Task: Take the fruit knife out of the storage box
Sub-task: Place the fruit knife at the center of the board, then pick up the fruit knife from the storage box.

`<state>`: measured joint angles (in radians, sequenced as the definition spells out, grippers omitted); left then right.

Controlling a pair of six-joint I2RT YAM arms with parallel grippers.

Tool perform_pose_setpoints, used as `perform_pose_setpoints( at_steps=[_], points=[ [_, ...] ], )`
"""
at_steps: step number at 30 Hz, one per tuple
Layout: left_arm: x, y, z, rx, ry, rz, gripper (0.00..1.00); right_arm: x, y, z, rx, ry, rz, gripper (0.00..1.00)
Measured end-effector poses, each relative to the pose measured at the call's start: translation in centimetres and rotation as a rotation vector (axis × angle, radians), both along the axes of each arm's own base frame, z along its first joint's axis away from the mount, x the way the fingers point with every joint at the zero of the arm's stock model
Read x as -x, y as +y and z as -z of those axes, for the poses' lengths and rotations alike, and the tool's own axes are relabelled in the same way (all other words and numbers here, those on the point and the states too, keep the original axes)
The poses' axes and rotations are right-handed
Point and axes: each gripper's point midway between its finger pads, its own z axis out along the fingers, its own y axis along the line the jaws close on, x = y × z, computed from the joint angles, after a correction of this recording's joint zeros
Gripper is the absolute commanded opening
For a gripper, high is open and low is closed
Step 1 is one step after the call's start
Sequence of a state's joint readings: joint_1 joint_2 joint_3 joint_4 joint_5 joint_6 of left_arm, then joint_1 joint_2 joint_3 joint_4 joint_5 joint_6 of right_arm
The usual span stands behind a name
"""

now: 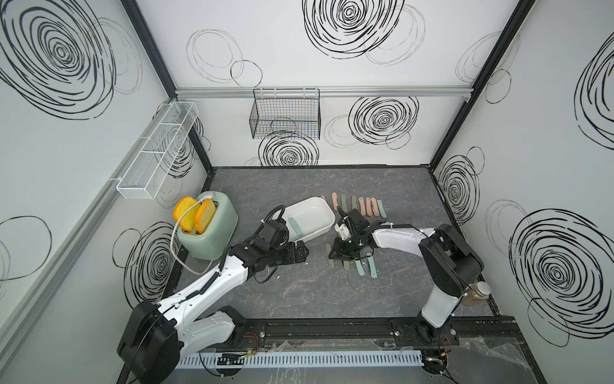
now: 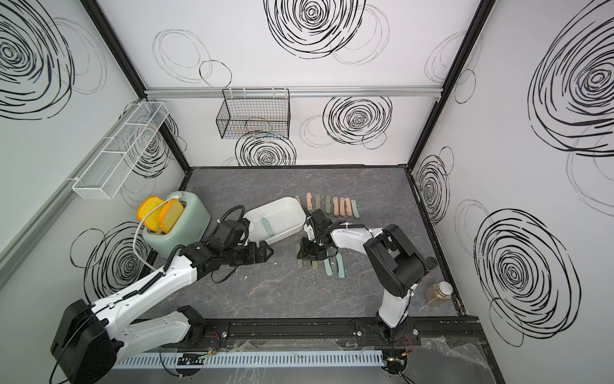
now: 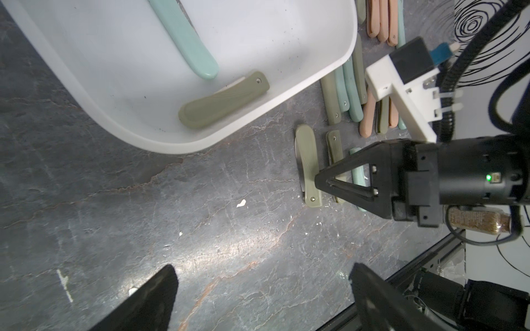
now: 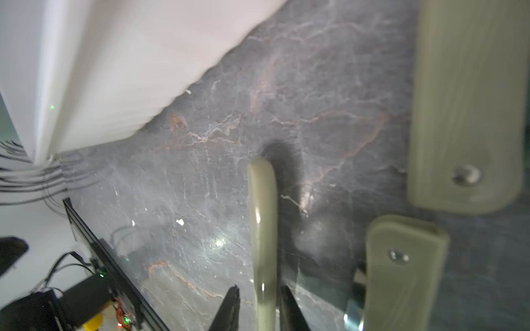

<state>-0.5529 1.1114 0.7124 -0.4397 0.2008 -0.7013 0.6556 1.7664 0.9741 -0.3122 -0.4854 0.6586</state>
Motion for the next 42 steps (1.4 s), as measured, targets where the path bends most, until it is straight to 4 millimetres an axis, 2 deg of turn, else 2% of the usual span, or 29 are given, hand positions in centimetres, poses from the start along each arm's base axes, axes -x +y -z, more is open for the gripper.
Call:
perform_pose_setpoints(
  at_steps=[4, 8, 11, 16, 19, 22, 31, 36, 42],
  points=[
    [-0.3, 0.5, 0.0, -0.004, 0.000, -0.013, 0.98, 0.0, -0.8, 0.1, 0.050, -0.010, -0.001, 0.39],
    [-0.8, 1.5, -0.4, -0.011, 0.001, -0.037, 0.98, -1.1, -0.9, -1.6, 0.087, -0.052, -0.007, 0.38],
    [-1.7, 2.6, -1.8, 0.002, -0.030, -0.072, 0.98, -3.2, 0.1, -4.4, 0.090, -0.136, -0.021, 0.39],
    [-2.8, 4.0, -4.6, 0.019, -0.090, -0.119, 0.98, -6.9, 2.9, -10.3, 0.083, -0.303, -0.057, 0.46],
    [-2.7, 4.3, -5.5, 0.025, -0.104, -0.128, 0.98, -8.8, 5.3, -11.9, 0.098, -0.370, -0.095, 0.51],
    [-2.3, 5.5, -6.1, 0.021, -0.108, -0.160, 0.98, -10.4, 7.4, -11.0, 0.144, -0.392, -0.140, 0.57],
    [-0.6, 9.5, -8.1, 0.007, -0.138, -0.276, 0.98, -13.6, 12.0, -6.3, 0.287, -0.424, -0.262, 0.61],
    [0.7, 11.0, -8.1, -0.006, -0.126, -0.315, 0.98, -13.8, 13.7, -4.8, 0.323, -0.443, -0.312, 0.62],
    [2.0, 11.4, -7.8, -0.008, -0.103, -0.313, 0.98, -12.9, 14.6, -2.9, 0.355, -0.446, -0.357, 0.62]
  ],
)
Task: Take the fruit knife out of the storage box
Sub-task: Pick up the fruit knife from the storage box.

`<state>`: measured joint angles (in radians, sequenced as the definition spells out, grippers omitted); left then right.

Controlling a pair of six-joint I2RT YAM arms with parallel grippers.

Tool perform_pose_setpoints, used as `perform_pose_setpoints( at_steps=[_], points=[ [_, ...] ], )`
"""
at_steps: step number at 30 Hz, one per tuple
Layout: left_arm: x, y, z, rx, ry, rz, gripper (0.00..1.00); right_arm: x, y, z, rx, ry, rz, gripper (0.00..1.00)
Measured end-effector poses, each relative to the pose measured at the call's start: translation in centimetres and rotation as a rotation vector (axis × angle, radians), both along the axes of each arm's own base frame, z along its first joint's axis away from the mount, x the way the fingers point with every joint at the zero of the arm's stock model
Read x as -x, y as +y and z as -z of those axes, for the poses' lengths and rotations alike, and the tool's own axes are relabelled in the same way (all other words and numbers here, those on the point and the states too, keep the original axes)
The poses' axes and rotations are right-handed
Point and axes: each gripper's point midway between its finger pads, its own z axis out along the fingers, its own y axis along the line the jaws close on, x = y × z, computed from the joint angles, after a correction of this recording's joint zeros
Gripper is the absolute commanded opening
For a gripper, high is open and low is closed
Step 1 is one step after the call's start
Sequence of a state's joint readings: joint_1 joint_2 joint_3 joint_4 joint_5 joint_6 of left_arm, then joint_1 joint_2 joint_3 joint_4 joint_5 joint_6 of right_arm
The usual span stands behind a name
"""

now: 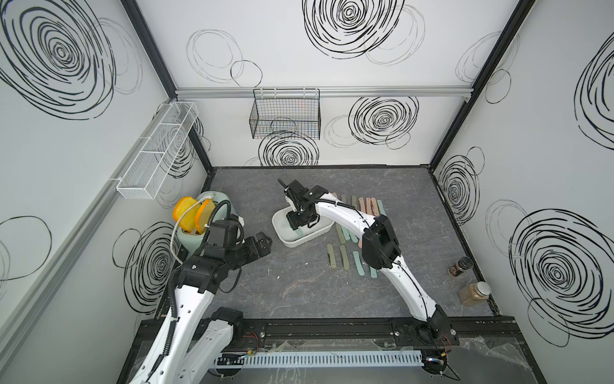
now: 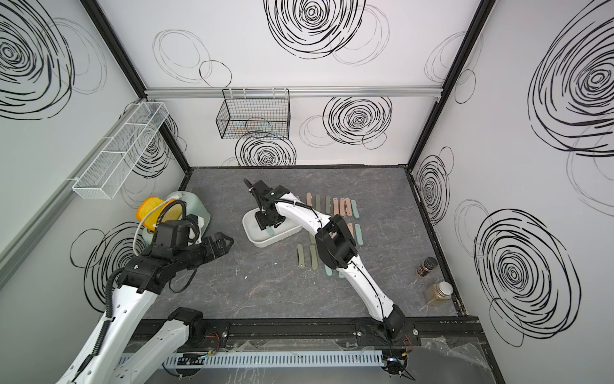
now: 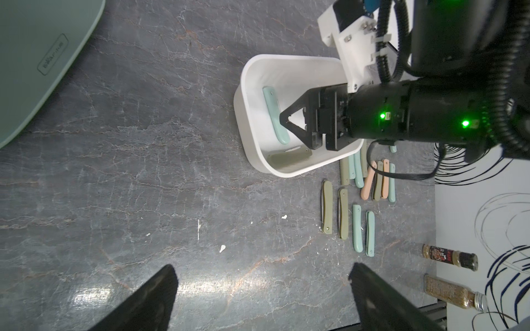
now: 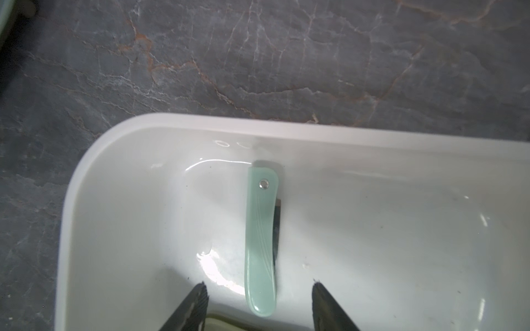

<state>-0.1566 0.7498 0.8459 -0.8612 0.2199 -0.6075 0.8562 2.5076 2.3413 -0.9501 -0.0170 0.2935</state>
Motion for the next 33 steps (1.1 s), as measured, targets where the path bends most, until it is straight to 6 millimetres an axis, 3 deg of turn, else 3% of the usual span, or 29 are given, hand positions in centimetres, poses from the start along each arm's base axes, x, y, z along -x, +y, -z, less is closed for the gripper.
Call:
perform_pose_setpoints(
  at_steps=[8, 16, 24, 33],
  points=[
    [1.0, -0.1, 1.5, 0.001, 0.052, 0.017, 0.98, 0.6, 0.4, 3.4, 0.054, 0.009, -0.032, 0.60],
    [1.3, -0.3, 2.2, 0.005, 0.071, 0.027, 0.98, 0.3, 0.9, 3.5, 0.054, -0.016, -0.046, 0.47],
    [1.6, -0.4, 2.9, 0.012, 0.091, 0.035, 0.98, 0.0, 0.9, 3.6, 0.050, -0.021, -0.044, 0.17],
    [1.4, -0.6, 3.0, 0.018, 0.096, 0.038, 0.98, -0.7, 0.4, 3.4, 0.034, -0.010, -0.025, 0.15]
  ],
)
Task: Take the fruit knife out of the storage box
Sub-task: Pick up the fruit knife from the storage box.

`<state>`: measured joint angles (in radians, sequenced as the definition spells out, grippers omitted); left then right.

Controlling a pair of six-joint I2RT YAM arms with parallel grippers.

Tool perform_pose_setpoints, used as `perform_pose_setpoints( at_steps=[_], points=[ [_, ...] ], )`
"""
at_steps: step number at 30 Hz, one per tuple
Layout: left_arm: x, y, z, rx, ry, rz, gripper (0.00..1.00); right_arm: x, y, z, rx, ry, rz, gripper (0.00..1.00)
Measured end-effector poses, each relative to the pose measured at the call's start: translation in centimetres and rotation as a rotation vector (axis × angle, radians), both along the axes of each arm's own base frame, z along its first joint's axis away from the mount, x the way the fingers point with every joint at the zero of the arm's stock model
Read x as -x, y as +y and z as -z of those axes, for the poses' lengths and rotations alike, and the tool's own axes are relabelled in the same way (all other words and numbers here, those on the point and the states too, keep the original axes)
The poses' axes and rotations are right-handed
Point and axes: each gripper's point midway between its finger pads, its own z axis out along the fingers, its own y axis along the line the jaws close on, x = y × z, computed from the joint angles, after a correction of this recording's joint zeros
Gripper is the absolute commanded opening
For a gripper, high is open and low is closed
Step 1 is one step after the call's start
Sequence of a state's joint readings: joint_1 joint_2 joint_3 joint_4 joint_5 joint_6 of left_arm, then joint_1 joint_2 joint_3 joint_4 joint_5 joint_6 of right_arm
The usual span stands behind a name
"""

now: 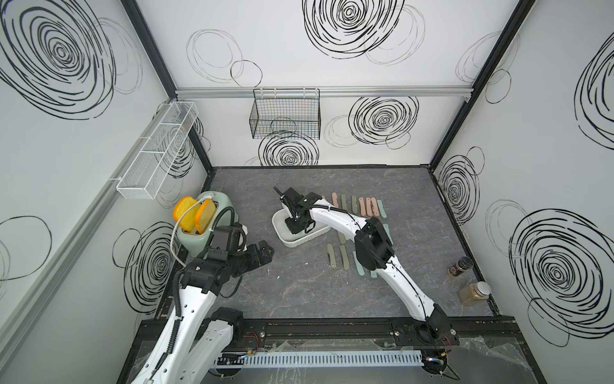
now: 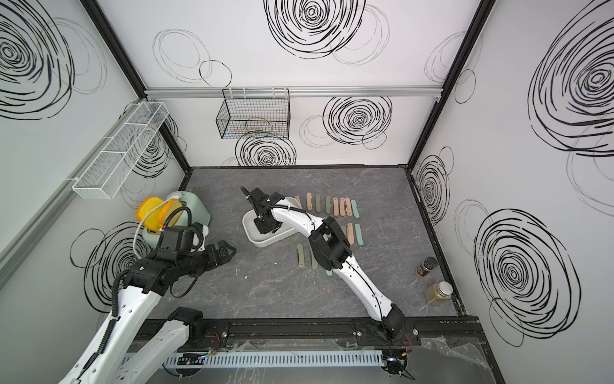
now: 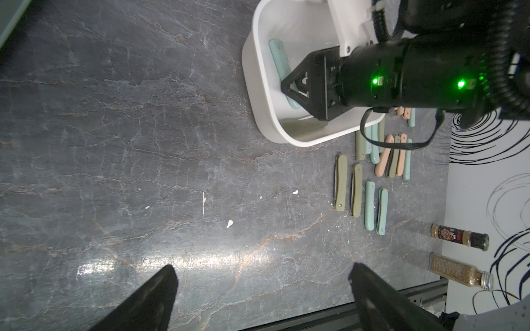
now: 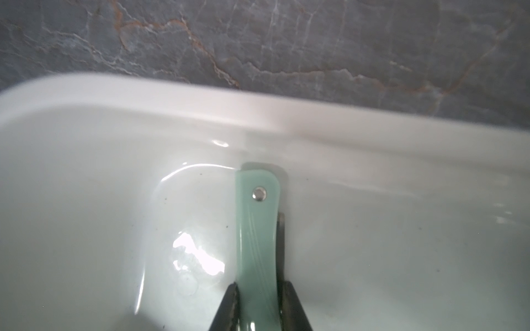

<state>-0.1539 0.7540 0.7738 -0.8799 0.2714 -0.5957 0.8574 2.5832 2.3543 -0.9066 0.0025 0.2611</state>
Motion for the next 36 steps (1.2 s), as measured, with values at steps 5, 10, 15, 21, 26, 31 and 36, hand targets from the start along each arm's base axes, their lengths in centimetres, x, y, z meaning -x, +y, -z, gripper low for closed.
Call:
perform_pose_setpoints(
  at_steps=[5, 10, 15, 21, 26, 31, 36],
  points=[
    [-0.9, -0.6, 0.3, 0.007, 0.008, 0.007, 0.98, -0.9, -0.8, -0.5, -0.018, 0.010, 0.024, 0.15],
    [-1.8, -1.9, 0.6, 0.009, 0.023, 0.041, 0.98, -1.7, -1.4, -2.3, -0.056, 0.009, 0.046, 0.15],
    [-2.9, -3.0, 0.4, 0.017, 0.009, 0.060, 0.98, -2.3, -1.6, -5.5, -0.116, -0.007, 0.060, 0.15],
    [-3.9, -4.0, 0.5, 0.027, -0.004, 0.067, 0.98, -1.7, -2.6, -8.2, -0.164, 0.010, 0.076, 0.15],
    [-4.5, -5.5, 0.5, 0.037, -0.020, 0.096, 0.98, 0.5, -4.8, -9.4, -0.190, 0.066, 0.111, 0.15],
    [-4.6, -7.2, 0.6, 0.038, -0.035, 0.139, 0.98, 4.0, -7.3, -10.7, -0.236, 0.108, 0.154, 0.15],
    [-4.0, -9.1, 1.1, 0.044, -0.049, 0.189, 0.98, 9.0, -9.2, -11.0, -0.280, 0.149, 0.175, 0.16]
  ],
)
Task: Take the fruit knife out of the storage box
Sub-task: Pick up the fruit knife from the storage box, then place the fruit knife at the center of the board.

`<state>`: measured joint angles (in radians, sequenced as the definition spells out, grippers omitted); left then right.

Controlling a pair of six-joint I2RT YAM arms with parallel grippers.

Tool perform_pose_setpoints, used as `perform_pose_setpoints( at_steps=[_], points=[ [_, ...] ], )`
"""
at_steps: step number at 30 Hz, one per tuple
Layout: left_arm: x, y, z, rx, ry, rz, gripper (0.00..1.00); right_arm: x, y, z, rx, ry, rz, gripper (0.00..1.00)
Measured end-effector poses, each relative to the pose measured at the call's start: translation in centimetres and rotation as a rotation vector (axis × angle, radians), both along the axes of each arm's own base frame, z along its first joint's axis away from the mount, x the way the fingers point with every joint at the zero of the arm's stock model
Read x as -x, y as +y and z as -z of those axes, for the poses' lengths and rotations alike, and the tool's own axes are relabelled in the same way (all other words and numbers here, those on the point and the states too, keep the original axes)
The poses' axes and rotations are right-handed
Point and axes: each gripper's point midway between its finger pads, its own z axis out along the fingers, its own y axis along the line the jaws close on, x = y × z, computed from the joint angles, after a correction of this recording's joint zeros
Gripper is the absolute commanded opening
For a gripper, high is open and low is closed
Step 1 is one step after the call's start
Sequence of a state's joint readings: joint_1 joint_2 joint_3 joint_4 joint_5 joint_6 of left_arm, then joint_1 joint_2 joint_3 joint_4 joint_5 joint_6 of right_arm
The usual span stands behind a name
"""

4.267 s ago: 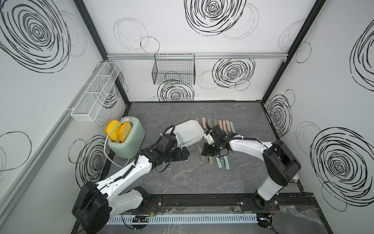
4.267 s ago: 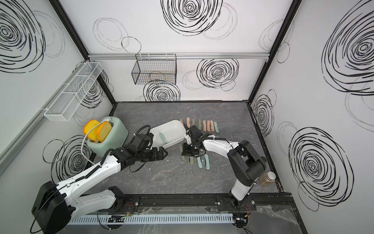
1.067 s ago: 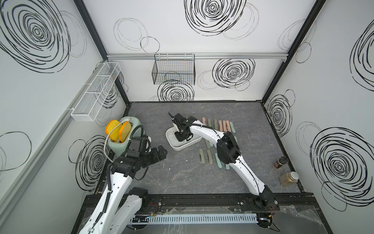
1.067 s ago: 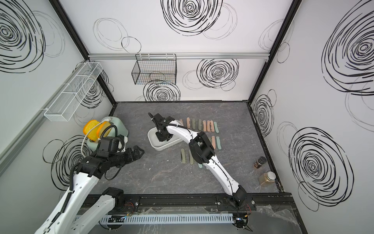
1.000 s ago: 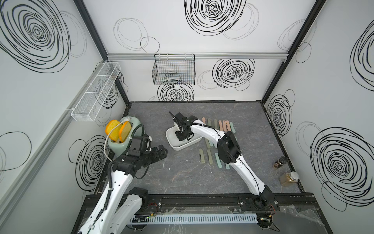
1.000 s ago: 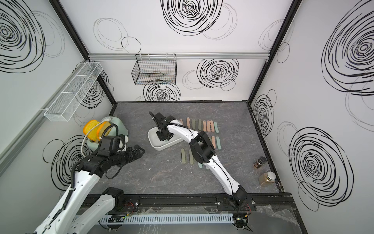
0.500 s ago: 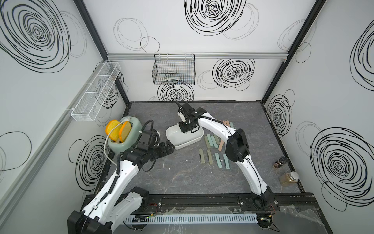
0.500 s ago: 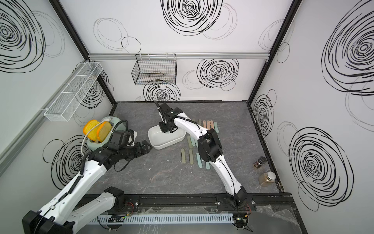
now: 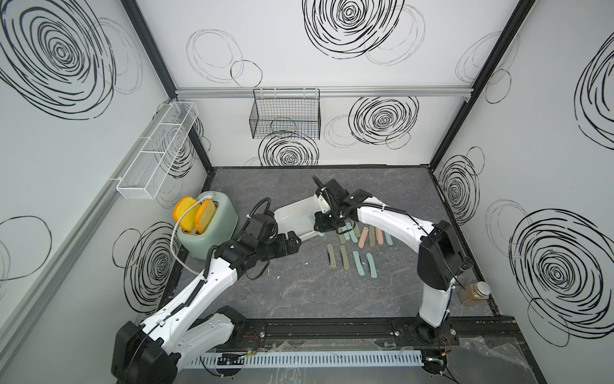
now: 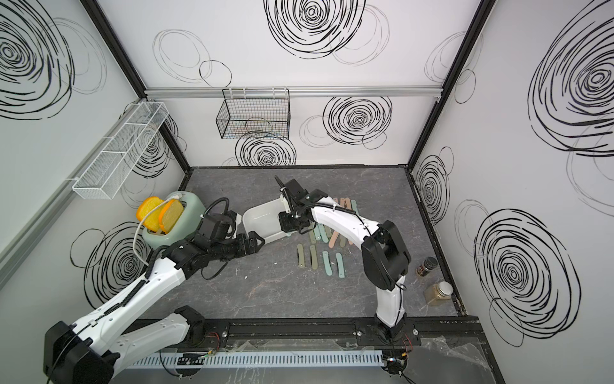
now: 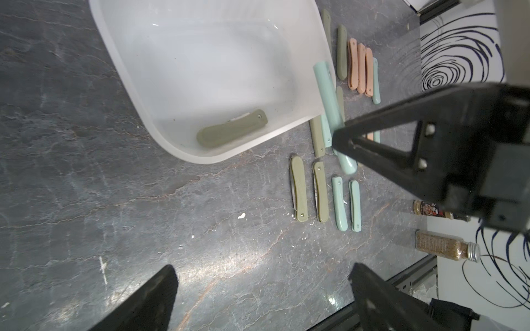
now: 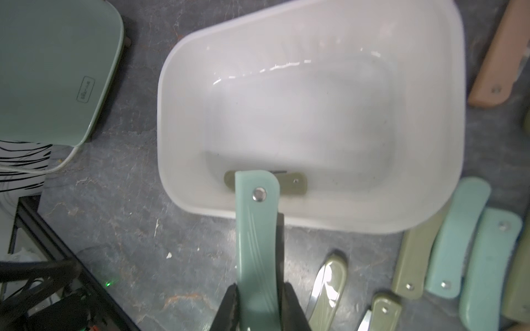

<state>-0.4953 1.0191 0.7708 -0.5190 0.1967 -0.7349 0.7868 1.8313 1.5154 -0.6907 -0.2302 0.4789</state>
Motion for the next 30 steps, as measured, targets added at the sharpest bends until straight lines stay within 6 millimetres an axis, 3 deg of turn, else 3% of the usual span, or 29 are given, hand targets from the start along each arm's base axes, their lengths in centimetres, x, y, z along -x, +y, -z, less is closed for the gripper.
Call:
perform_pose_setpoints(
  at_steps=[7, 11, 17, 20, 26, 30],
  points=[
    [3.0, -1.7, 3.5, -0.042, 0.056, 0.075, 0.98, 8.5, -0.9, 3.9, -0.024, 0.118, -0.018, 0.16],
    [3.9, -1.7, 3.7, -0.044, 0.046, 0.076, 0.98, 11.0, -2.1, 6.9, -0.027, 0.187, 0.026, 0.15],
    [3.8, -1.2, 2.5, -0.026, 0.005, 0.044, 0.98, 11.2, -2.5, 8.8, -0.046, 0.212, 0.078, 0.18],
    [3.9, -0.8, 2.7, -0.041, 0.012, 0.034, 0.98, 10.8, -1.9, 9.1, -0.063, 0.206, 0.079, 0.26],
    [3.6, -0.2, 2.8, -0.061, 0.016, 0.009, 0.98, 10.3, -1.9, 9.6, -0.064, 0.202, 0.080, 0.51],
    [1.8, 0.4, 2.1, -0.068, 0.018, -0.043, 0.98, 9.6, -2.4, 9.3, -0.047, 0.188, 0.088, 0.48]
  ],
)
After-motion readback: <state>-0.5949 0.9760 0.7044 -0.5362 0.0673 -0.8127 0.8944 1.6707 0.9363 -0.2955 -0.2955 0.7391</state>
